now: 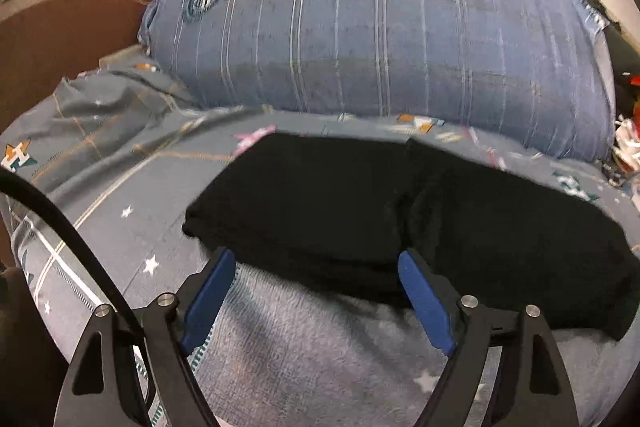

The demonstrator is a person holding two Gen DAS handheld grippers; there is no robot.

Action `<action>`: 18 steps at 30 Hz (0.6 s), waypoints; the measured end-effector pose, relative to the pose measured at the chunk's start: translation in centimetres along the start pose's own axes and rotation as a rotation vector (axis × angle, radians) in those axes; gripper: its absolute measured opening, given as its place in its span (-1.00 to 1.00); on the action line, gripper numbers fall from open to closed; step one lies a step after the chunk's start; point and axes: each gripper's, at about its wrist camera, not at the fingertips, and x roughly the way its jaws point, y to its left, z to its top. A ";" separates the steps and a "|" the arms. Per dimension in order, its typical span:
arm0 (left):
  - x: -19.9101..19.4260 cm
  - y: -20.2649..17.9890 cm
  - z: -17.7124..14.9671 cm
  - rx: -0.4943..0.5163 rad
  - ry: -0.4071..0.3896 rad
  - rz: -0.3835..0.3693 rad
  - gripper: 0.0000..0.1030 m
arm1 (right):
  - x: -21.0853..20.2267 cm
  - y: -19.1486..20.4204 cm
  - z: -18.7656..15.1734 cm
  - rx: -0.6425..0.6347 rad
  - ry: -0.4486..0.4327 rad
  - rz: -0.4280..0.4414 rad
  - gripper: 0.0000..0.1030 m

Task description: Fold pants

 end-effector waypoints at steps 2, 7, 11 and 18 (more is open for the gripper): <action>0.2 -0.3 -0.5 0.007 0.003 -0.002 0.58 | -0.3 0.4 -0.1 -0.003 -0.008 0.016 0.71; 0.6 -0.6 -0.6 0.007 0.014 -0.008 0.58 | 0.1 0.9 -0.5 -0.040 0.001 -0.002 0.70; 0.4 -0.5 -0.8 0.005 0.007 0.001 0.58 | 0.3 0.5 -0.5 -0.023 0.008 0.000 0.70; 0.3 -1.0 -0.9 0.031 0.015 0.000 0.58 | 0.3 0.3 -0.7 -0.017 0.017 0.001 0.70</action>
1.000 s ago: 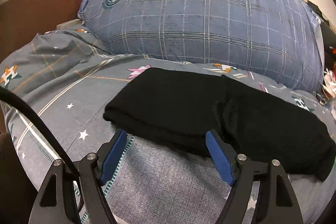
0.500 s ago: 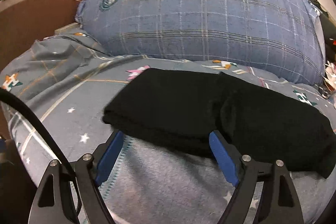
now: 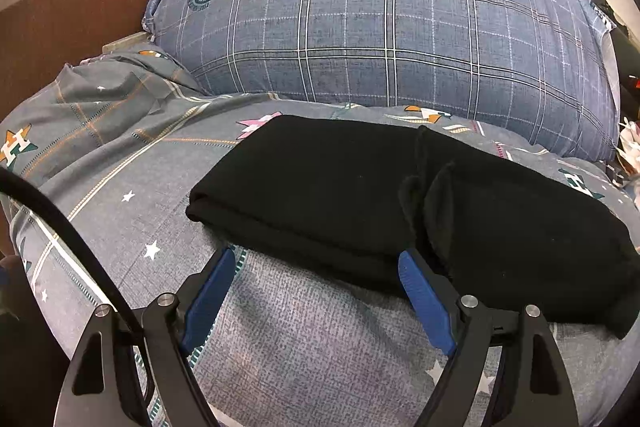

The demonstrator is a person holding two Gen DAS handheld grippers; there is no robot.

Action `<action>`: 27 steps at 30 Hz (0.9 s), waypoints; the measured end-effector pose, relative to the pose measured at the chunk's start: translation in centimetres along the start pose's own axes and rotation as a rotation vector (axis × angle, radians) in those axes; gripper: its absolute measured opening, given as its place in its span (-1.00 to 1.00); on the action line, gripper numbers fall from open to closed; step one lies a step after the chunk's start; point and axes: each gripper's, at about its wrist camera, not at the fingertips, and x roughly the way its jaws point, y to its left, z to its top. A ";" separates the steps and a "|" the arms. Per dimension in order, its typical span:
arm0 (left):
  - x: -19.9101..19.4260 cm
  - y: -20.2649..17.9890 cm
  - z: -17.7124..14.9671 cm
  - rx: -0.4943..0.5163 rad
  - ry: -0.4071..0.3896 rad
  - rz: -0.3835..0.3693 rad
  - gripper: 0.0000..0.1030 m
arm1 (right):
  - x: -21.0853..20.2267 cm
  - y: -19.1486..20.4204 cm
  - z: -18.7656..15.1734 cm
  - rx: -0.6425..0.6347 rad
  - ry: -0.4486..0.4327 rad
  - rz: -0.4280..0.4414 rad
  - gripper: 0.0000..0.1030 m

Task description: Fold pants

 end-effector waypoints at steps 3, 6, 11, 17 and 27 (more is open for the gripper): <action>-0.4 -0.1 0.2 0.013 -0.009 0.005 0.58 | -0.1 -0.5 0.0 0.021 0.003 0.010 0.70; -1.4 0.6 0.8 -0.009 -0.043 0.011 0.58 | 0.4 -0.8 0.0 0.043 0.023 0.015 0.70; -1.3 1.5 2.4 -0.037 -0.049 -0.008 0.58 | -0.1 -0.9 0.2 0.051 0.011 0.021 0.70; -0.1 -1.1 6.3 0.063 -0.034 -0.064 0.58 | -4.1 -7.1 2.9 0.303 -0.037 0.138 0.70; 7.3 -12.9 14.4 0.204 0.108 -0.364 0.57 | -12.4 -24.7 -1.0 0.548 -0.022 -0.078 0.71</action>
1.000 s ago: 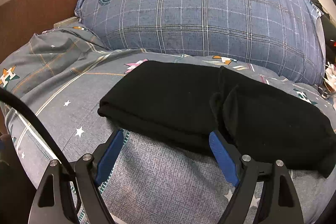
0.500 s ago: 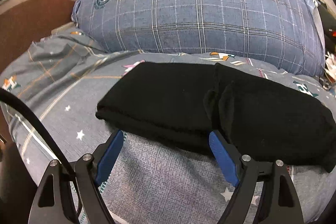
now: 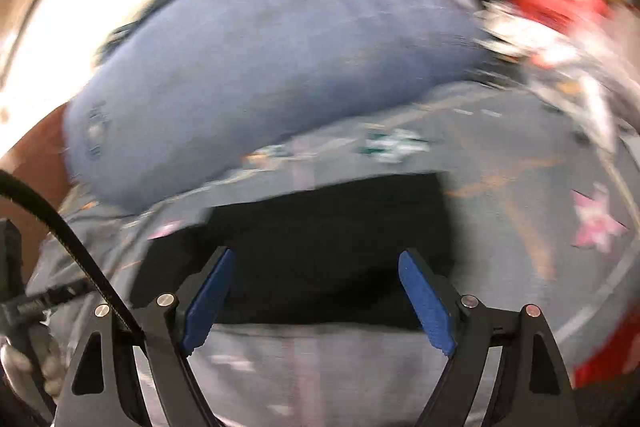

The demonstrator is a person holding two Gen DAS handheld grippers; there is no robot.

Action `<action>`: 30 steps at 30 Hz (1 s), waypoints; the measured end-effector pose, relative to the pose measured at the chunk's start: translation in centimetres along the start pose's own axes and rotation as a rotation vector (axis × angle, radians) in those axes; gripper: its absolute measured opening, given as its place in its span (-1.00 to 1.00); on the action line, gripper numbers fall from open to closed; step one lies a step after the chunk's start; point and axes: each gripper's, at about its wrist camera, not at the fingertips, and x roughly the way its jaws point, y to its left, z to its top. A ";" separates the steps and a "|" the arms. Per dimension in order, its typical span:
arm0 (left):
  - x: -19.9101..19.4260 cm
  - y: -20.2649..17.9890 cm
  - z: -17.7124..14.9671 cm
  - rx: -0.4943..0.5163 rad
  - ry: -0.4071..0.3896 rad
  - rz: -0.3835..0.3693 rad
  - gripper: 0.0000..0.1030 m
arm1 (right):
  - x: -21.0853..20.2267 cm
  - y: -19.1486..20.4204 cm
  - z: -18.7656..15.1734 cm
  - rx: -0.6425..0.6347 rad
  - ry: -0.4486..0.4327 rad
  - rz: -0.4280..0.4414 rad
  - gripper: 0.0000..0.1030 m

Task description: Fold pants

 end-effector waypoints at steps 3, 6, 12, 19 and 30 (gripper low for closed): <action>3.2 -4.4 2.5 0.076 0.048 -0.066 0.57 | 0.1 -5.0 -0.3 0.101 0.018 -0.046 0.71; 6.4 -10.3 4.1 0.213 0.075 -0.104 0.58 | 0.8 -7.9 -0.7 0.179 0.046 -0.017 0.71; 13.4 -19.8 5.8 0.433 0.178 -0.149 0.57 | 4.3 -10.5 -1.1 0.268 0.141 0.139 0.66; 22.7 -27.3 5.2 0.659 0.376 -0.145 0.57 | 7.7 -9.5 0.3 0.166 0.230 0.199 0.55; 18.5 -29.1 4.1 0.775 0.338 -0.176 -0.80 | 7.6 -6.6 1.5 0.030 0.267 0.077 -0.47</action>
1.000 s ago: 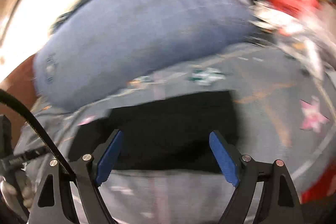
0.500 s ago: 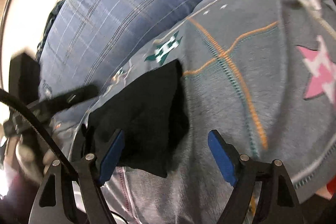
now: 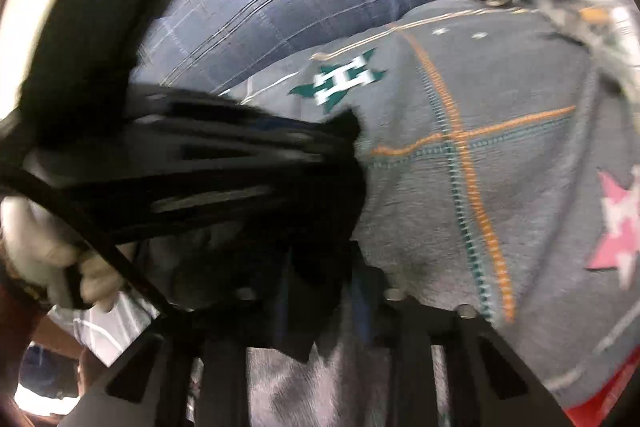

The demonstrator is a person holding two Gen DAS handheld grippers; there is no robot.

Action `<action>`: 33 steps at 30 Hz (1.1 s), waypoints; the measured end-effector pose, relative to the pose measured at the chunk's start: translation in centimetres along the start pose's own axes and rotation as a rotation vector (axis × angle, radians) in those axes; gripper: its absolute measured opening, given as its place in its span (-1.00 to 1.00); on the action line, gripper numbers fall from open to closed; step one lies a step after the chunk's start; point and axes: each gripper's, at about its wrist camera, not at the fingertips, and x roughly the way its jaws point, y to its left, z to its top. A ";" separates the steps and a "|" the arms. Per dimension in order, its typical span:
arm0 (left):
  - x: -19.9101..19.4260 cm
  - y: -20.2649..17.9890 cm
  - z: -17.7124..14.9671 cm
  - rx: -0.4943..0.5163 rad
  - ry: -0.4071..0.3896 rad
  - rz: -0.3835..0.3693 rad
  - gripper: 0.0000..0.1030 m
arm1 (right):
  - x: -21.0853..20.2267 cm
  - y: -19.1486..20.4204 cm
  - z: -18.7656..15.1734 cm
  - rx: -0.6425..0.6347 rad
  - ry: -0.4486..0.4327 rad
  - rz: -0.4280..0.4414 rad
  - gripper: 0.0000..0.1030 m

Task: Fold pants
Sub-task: 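Fold the pants over with the right gripper while the left gripper grips the other end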

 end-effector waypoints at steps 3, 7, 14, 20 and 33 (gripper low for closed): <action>-3.0 -0.3 -1.1 -0.014 -0.055 -0.008 -0.81 | -2.2 1.0 -0.1 0.000 -0.035 -0.001 -0.79; -7.4 1.0 -2.8 -0.086 -0.141 -0.044 -0.81 | -4.7 4.5 -0.3 -0.044 -0.069 0.029 -0.89; -13.7 6.8 -9.0 -0.296 -0.275 -0.133 -0.81 | -5.0 13.0 -0.1 -0.116 -0.066 0.181 -0.92; -17.7 13.9 -17.9 -0.516 -0.394 -0.165 -0.81 | -0.9 21.5 -0.2 -0.216 0.015 0.259 -0.92; -17.3 28.4 -32.7 -0.985 -0.530 -0.213 -0.89 | 15.1 36.9 -3.0 -0.338 0.274 0.315 -0.92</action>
